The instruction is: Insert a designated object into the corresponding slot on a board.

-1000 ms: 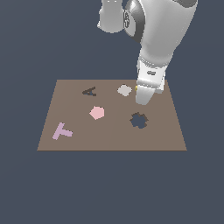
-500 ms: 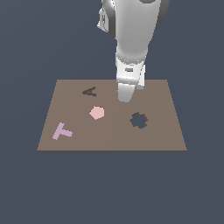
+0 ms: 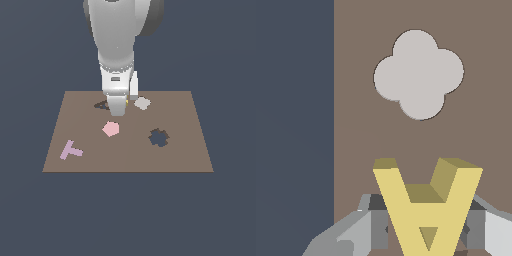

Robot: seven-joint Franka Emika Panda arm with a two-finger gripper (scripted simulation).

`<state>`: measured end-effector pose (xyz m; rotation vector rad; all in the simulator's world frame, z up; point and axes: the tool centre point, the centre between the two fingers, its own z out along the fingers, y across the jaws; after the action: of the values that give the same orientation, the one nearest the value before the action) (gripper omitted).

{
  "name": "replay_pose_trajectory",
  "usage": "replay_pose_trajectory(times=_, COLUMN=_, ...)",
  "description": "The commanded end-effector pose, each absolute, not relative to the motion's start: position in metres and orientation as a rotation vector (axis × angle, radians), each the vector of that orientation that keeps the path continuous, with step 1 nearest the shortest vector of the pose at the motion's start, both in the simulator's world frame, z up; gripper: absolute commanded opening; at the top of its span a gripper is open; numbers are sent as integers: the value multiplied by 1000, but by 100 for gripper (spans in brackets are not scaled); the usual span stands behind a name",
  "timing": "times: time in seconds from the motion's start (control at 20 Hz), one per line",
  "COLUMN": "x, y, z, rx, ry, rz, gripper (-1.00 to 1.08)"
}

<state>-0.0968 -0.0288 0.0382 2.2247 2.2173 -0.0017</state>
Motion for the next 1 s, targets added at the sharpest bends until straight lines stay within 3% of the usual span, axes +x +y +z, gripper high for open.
replay_pose_trajectory(times=0.0, x=-95, y=-45, z=39, rx=2187, ry=2254, rz=-1, gripper=-100)
replay_pose_trajectory(times=0.45, x=-87, y=-85, z=40, rx=2103, ry=2333, rz=-1, gripper=-100)
replay_pose_trajectory(times=0.95, x=-84, y=-96, z=40, rx=2081, ry=2352, rz=-1, gripper=-100)
